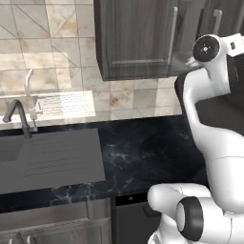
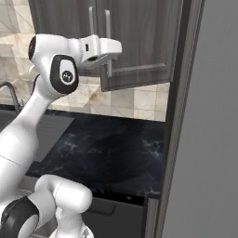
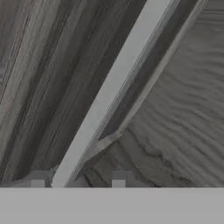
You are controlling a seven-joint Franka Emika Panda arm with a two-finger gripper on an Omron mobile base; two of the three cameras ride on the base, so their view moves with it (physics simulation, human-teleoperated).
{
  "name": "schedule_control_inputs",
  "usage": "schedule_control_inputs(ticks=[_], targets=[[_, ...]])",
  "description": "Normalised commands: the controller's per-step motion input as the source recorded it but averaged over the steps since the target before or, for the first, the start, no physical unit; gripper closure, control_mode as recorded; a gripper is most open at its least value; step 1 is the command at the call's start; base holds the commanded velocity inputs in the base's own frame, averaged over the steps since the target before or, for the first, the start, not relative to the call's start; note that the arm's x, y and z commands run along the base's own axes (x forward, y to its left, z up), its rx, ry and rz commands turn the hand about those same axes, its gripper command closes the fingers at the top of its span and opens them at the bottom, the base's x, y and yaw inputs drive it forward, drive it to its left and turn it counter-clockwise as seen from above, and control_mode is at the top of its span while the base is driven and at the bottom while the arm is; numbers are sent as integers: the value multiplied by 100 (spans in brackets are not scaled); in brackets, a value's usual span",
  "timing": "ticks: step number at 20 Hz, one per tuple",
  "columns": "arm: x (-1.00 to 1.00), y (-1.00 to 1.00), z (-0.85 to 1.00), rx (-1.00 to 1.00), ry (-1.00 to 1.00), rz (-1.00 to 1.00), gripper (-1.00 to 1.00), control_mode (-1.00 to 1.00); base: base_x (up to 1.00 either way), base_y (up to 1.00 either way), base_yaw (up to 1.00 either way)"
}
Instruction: Open the cabinet and move the ladle to the pot. Then close the cabinet.
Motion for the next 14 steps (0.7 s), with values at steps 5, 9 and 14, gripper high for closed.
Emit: schedule_control_inputs(ticks=[5,9,14], targets=[[-30,-100,-9,0,0,-31,100,-100,0,0,0],[-38,-100,-8,0,0,-29,100,-100,0,0,0],[-54,-100,-4,2,-1,-22,100,-100,0,0,0]])
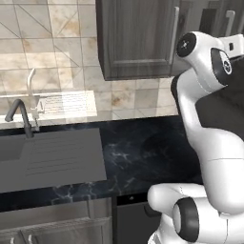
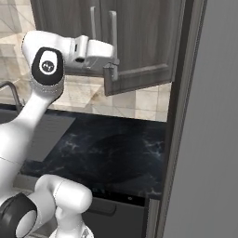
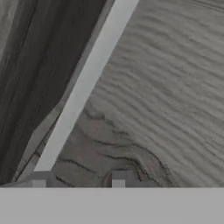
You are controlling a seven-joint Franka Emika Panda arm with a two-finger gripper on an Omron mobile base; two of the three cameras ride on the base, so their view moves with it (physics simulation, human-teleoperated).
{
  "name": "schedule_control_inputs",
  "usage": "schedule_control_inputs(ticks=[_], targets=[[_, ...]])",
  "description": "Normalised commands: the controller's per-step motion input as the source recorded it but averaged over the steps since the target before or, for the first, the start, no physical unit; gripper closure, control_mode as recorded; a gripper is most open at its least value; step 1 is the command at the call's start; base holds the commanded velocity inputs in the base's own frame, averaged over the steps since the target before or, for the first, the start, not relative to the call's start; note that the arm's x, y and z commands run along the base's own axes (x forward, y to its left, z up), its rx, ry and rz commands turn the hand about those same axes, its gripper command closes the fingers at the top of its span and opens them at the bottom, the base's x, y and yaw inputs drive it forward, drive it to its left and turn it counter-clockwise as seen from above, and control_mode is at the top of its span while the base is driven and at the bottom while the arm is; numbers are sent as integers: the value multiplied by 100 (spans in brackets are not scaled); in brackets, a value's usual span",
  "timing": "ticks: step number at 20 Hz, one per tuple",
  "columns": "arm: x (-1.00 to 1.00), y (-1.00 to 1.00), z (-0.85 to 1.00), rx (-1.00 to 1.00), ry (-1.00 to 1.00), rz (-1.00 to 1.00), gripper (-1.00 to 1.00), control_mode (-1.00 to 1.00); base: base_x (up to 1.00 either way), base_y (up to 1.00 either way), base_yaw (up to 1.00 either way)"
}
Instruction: Open the cabinet and move the ladle to the pot. Then close the cabinet.
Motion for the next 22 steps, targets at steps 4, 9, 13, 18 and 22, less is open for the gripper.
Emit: schedule_control_inputs(ticks=[4,9,13,18,22], targets=[[-88,-100,-1,7,-7,-14,100,-100,0,0,0],[-96,-97,-5,5,-16,-11,100,-100,0,0,0],[-100,20,-4,-15,-40,-1,-100,-100,0,0,0],[-100,20,45,-20,-58,-6,-100,-100,0,0,0],[-96,38,81,-11,-43,-11,-100,-100,0,0,0]])
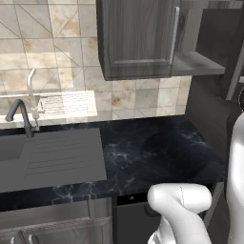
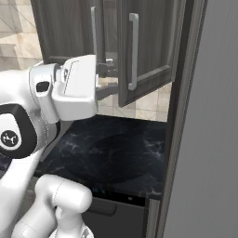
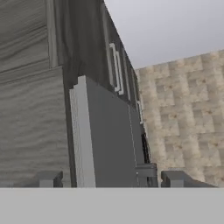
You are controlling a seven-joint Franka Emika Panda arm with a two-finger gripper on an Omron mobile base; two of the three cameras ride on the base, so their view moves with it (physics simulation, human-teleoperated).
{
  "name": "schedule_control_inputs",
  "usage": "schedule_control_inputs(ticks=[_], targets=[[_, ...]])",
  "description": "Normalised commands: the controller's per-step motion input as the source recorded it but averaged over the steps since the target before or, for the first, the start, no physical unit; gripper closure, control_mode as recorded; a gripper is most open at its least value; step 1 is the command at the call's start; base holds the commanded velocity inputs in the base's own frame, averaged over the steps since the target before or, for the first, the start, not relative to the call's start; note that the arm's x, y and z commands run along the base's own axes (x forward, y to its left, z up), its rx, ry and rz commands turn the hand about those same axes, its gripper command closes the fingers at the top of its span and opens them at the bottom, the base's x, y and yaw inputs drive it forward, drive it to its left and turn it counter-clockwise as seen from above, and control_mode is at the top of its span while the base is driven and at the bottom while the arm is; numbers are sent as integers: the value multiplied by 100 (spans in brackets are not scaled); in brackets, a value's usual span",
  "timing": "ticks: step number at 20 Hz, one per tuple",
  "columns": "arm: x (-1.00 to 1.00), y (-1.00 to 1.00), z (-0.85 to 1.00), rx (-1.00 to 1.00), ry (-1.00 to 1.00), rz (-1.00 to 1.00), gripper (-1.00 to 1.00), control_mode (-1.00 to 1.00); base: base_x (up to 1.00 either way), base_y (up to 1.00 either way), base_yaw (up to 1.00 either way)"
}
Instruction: Open the cabinet and move the ladle to the pot. Then close the cabinet.
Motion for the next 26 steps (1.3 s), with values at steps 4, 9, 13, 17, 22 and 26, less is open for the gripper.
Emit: schedule_control_inputs(ticks=[4,9,13,17,22,26], targets=[[-17,99,37,-3,-25,-3,-100,-100,0,0,0],[12,100,1,8,-11,0,-100,-100,0,0,0],[20,90,-8,21,-7,0,-100,-100,0,0,0],[28,22,-12,30,-11,4,-100,-100,0,0,0],[59,-1,-8,18,-7,1,-100,-100,0,0,0],[47,-14,-13,7,-12,9,-100,-100,0,0,0]])
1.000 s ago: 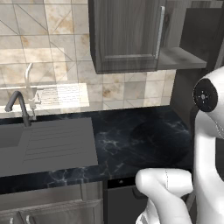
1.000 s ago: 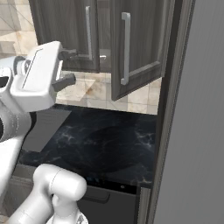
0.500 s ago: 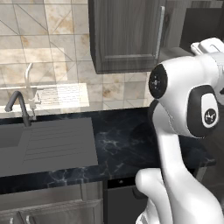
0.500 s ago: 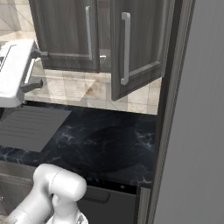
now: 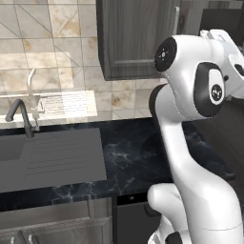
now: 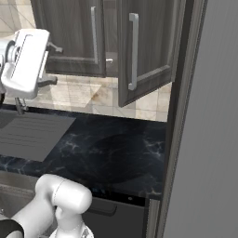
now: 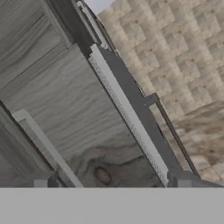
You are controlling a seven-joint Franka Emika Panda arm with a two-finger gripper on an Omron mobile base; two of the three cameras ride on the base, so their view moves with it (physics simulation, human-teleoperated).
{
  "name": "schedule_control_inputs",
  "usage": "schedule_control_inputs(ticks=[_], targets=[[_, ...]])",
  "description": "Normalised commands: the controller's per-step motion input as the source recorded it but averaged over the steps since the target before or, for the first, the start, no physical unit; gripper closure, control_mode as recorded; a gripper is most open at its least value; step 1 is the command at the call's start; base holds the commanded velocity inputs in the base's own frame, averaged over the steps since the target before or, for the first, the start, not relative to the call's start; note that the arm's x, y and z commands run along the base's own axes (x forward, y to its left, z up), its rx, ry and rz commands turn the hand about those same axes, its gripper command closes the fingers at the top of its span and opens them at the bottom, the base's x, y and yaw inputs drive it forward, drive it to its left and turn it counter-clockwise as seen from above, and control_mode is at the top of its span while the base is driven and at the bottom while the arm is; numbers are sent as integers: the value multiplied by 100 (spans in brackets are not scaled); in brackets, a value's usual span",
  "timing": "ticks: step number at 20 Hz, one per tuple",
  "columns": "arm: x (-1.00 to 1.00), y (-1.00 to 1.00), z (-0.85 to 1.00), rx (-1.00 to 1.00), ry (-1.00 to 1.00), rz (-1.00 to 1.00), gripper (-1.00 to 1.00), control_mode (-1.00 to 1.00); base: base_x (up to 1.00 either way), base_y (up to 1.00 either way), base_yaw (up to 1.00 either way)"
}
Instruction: Open the cabinet and move the ladle to the pot. Then close the cabinet.
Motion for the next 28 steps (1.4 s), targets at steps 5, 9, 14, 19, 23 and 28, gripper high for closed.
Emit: schedule_control_inputs(ticks=[5,9,14,19,23,28], targets=[[41,-14,-35,0,-22,18,-100,-100,0,0,0],[44,-7,-44,-7,-19,17,-100,-100,0,0,0],[45,-14,-51,-11,-9,12,-100,-100,0,0,0],[46,-23,-41,-9,-6,9,-100,-100,0,0,0],[43,-31,-37,-9,-12,7,-100,-100,0,0,0],[49,-22,-32,-10,-12,4,-100,-100,0,0,0]])
